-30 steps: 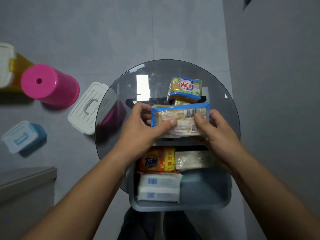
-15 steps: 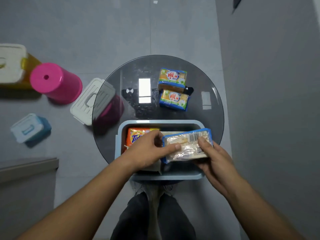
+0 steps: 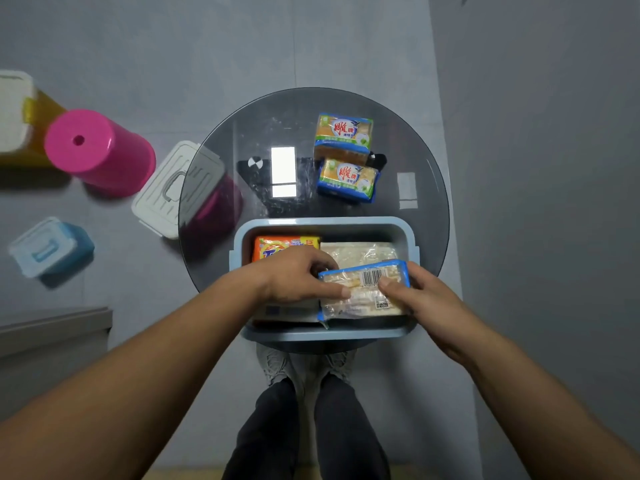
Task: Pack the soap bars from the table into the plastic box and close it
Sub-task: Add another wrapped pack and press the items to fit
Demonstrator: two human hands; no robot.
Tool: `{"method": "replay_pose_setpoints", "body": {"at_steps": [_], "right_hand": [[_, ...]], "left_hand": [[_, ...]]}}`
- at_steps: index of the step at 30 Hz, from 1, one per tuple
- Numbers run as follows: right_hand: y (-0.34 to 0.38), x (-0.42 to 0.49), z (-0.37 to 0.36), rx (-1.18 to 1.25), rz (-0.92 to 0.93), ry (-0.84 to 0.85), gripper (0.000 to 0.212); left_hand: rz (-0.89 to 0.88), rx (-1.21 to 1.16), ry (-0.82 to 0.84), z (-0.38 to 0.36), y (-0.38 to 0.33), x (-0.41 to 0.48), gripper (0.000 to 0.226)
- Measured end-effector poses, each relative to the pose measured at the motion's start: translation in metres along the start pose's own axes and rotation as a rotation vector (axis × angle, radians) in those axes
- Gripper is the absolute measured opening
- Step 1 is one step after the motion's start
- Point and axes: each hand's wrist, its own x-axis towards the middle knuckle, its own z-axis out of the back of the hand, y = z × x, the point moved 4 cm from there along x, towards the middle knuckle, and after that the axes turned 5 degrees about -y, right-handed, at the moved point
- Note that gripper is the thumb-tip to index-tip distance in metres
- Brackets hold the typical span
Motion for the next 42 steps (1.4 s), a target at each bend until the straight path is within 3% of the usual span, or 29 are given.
{"method": "replay_pose_setpoints", "body": {"at_steps": [9,13,18,22,26,29,31,33,37,42], "right_hand": [[-0.004,0.014,-0.008,-0.061,-0.106,0.018,0.016],[-0.010,0.019,-0.011,-0.071,-0.094,-0.119,0.035],[-0.012,0.012,-0.014,-0.269,-0.038,-0.242,0.048],[-0.009,0.017,-0.015,0.020,-0.192,-0.129,0.048],[-0.006,0.023,-0.016,0.095,-0.256,0.024,0.052],[-0.007,0.025,-0.017,-0.114,-0.200,0.004,0.055],[-0.008,0.021,-0.019,-0.393,-0.081,-0.072,0.061],[-0.008,0.015,-0.024,-0.521,0.006,-0.160,0.060],[-0.009,0.012,-0.028,-0.556,0.039,-0.182,0.061],[-0.007,0.026,-0.020,-0.389,-0.155,-0.072,0.068]], "left_hand": [[-0.047,0.138,0.026,-0.003,-0.001,0.013,0.049],[-0.067,0.201,0.029,-0.008,0.001,0.016,0.054],[-0.117,0.344,0.031,-0.011,-0.003,0.016,0.060],[-0.142,0.474,0.069,-0.016,-0.008,0.018,0.062],[-0.115,0.432,0.074,-0.013,-0.008,0.024,0.058],[-0.126,0.371,0.048,-0.012,-0.006,0.023,0.057],[-0.143,0.400,0.038,-0.013,-0.006,0.023,0.055],[-0.144,0.458,0.038,-0.013,-0.009,0.025,0.053],[-0.147,0.565,0.047,-0.015,-0.019,0.031,0.054],[-0.131,0.526,0.028,-0.019,-0.015,0.034,0.051]]}}
